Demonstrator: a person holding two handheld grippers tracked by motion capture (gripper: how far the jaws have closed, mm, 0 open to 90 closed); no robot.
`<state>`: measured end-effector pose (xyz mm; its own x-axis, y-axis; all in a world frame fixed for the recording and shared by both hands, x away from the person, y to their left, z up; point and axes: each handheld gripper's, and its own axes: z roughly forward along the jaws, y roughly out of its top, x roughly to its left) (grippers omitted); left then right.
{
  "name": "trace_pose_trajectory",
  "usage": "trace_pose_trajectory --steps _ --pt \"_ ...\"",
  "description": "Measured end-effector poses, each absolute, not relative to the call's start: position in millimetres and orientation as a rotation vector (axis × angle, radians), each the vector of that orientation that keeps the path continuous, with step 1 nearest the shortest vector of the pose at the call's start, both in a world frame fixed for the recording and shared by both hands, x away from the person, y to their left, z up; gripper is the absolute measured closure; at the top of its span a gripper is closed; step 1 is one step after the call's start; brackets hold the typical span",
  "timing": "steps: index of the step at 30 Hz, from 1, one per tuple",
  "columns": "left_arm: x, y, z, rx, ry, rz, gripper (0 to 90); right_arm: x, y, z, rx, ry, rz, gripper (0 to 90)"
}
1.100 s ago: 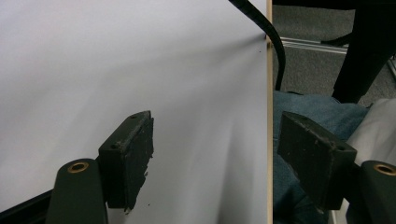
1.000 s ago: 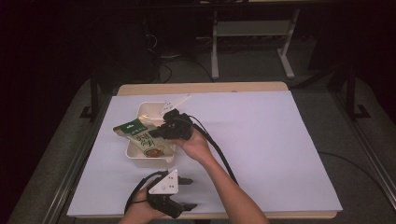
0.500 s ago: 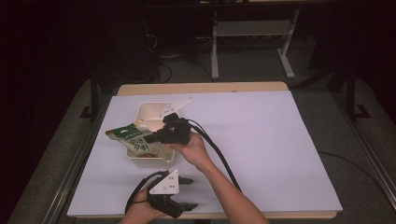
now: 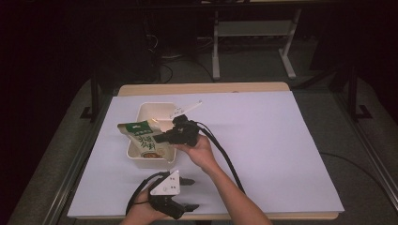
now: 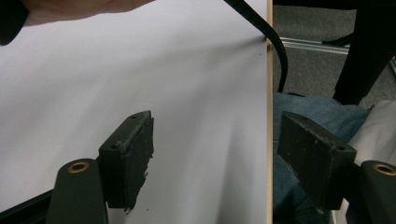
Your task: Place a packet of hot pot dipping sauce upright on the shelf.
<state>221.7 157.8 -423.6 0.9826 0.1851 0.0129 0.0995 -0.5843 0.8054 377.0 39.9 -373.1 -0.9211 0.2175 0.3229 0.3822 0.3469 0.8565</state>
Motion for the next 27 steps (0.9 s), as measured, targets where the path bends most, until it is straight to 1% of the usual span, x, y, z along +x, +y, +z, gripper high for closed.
trace_pose_trajectory --steps 8,15,18,21,24,27 --pt "222.5 156.0 -424.7 2.202 0.200 0.114 26.8 382.6 30.2 -385.5 -0.609 -2.498 -1.531 87.4" --pt "224.2 154.8 -426.3 2.202 0.217 0.115 26.2 382.6 24.6 -381.4 -0.621 -2.499 -1.536 76.3" --pt "224.9 154.4 -426.3 2.202 0.223 0.118 25.5 381.5 21.7 -378.6 -0.621 -2.511 -1.530 69.5" --pt "225.8 154.2 -426.6 2.202 0.233 0.121 25.1 380.4 18.2 -376.3 -0.623 -2.527 -1.524 64.6" --pt "227.0 154.5 -427.5 2.200 0.241 0.117 24.4 380.1 13.4 -376.1 -0.631 -2.529 -1.520 62.2" --pt "227.5 155.3 -427.5 2.201 0.249 0.117 24.2 380.0 8.3 -376.1 -0.641 -2.529 -1.514 57.7"
